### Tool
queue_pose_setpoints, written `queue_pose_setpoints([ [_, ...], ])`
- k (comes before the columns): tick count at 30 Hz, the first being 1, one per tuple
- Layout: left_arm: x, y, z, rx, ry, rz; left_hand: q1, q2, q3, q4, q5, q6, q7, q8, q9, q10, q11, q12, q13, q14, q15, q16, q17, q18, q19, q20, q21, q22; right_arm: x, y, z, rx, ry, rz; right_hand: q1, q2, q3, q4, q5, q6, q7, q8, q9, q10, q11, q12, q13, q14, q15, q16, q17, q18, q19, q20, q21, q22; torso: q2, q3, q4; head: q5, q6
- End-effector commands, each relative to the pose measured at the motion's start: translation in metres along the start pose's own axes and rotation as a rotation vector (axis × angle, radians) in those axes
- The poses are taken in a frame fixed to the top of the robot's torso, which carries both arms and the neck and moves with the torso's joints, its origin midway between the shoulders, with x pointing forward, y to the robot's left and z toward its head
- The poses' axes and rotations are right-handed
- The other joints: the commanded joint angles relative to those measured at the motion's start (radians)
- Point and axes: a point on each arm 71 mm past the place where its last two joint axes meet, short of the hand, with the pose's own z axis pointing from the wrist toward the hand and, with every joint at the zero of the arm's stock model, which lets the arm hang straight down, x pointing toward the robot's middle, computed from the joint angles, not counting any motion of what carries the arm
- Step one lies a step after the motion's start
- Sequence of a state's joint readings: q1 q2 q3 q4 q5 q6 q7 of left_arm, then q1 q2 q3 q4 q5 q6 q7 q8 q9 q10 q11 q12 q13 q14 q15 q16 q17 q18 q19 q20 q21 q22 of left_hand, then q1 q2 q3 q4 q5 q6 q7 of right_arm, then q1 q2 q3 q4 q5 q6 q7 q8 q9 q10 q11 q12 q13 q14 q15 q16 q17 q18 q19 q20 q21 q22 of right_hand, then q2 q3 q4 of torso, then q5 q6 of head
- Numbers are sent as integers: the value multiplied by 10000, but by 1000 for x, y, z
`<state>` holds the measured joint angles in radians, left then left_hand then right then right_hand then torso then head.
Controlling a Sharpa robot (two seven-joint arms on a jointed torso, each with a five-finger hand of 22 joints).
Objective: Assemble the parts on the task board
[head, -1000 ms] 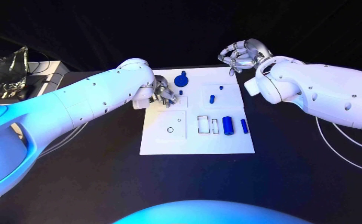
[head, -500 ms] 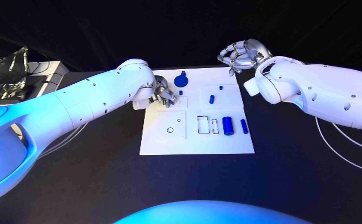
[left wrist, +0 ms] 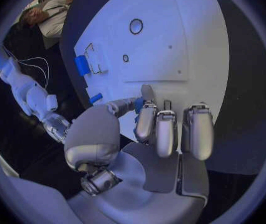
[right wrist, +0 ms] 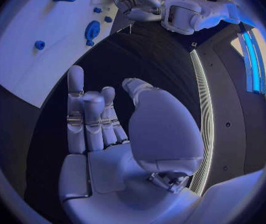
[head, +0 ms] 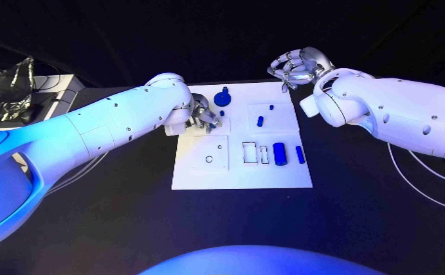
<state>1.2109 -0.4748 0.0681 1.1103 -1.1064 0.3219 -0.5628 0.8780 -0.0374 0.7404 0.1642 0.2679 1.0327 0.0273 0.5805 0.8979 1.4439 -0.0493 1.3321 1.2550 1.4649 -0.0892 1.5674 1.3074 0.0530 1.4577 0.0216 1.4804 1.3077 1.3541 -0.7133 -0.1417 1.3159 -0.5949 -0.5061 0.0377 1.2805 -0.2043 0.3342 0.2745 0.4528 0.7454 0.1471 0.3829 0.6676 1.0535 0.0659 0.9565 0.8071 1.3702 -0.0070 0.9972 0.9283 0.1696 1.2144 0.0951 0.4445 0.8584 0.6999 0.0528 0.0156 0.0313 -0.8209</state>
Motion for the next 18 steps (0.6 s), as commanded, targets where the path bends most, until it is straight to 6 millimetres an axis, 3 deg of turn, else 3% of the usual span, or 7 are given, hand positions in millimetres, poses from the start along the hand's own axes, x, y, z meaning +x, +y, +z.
queue_pose_setpoints([
  [1,5,1,1,-80,195,153,359,358,1312,-1185,83,-2,-73,-23,16,30,38,-39,19,1059,-25,34,2634,-111,79,1,34,770,2,1,0,-129,149,-79,25,-90,61,-14,63,-22,61,-53,10,-48,14,6,-9,36,-11,-53,10,126,57,10,-57,-9,-2,10,12,-6,5],
  [18,2,3,2,-221,9,241,383,347,1351,-1230,101,0,-75,-18,26,44,33,-17,52,1059,-29,34,2634,-119,100,-1,51,806,3,0,0,-108,169,-71,25,-90,61,-14,63,-22,61,-53,10,-48,14,6,-9,36,-11,-53,10,126,57,10,-57,-9,3,8,0,20,-15],
])
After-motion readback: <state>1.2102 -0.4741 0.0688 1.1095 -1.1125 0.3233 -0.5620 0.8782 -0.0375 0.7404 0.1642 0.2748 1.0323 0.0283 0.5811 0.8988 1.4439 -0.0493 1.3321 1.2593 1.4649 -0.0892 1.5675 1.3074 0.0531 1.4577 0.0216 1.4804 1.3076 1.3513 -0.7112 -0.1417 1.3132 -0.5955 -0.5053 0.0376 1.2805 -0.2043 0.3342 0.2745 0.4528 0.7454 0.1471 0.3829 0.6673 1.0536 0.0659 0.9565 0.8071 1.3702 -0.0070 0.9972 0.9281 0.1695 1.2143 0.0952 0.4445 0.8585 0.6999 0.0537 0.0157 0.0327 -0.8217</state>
